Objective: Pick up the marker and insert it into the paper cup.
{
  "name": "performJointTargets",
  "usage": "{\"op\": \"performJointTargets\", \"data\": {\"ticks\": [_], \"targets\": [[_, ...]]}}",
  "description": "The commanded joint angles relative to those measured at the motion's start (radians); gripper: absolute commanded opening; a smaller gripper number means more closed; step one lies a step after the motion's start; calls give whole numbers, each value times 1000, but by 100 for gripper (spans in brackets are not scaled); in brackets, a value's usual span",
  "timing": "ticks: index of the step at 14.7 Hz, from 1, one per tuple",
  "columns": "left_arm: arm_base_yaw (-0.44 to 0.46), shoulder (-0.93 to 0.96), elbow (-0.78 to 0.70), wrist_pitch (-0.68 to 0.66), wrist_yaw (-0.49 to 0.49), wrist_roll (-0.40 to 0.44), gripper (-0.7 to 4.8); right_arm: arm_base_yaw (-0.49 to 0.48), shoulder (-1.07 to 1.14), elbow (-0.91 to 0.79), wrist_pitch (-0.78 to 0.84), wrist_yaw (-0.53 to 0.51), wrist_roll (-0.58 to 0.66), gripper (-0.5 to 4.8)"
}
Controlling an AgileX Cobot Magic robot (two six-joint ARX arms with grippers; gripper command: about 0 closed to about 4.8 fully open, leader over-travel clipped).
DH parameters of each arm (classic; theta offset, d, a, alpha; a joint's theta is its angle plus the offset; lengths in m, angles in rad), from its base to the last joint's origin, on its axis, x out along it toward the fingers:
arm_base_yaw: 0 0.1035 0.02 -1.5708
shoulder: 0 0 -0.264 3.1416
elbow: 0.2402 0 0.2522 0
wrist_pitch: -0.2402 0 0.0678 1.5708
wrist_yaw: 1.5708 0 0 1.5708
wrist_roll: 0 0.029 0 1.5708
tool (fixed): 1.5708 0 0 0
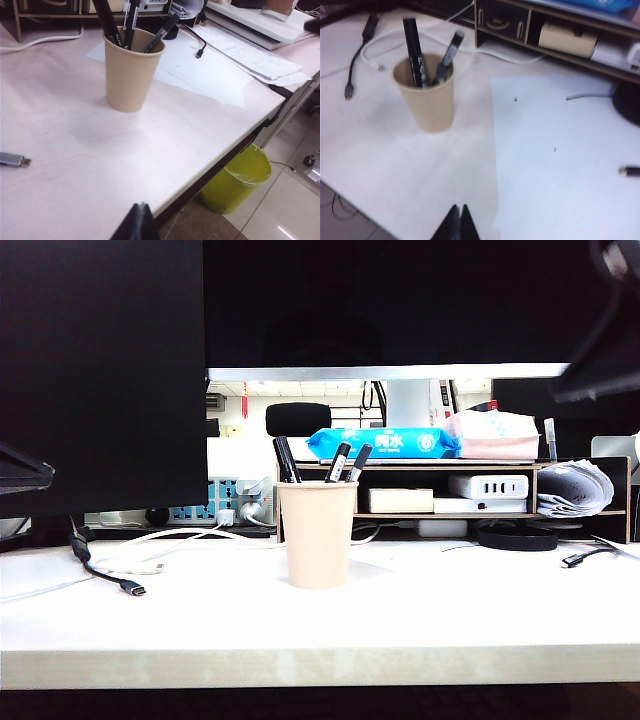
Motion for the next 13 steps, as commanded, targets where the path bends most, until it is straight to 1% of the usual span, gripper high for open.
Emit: {"op": "performJointTargets", "data": {"ticks": [1,5,6,8,9,10,11,13], "targets": [[0,-1,1,6,4,8,-5,2,-2,-1,18,4,3,-5],[0,-1,1,6,4,7,-5,2,-5,-1,16,4,3,-5],[0,-1,1,6,4,8,-5,-5,-41,-1,17,4,3,-5],[0,-1,1,6,4,8,-5,-76,-128,-2,25,3,-14,-5],[0,0,1,6,4,8,-5,-154,-193,-12,18,0,-12,-5],[0,-1,1,6,4,8,-5,-276,-267,-44,19,-3,6,-5],[0,-1,1,6,4,8,-5,-369,-320,-69,18,-12,53,-5],[0,-1,1,6,4,8,-5,-485,-400,-116,19,-21,108,-5]]}}
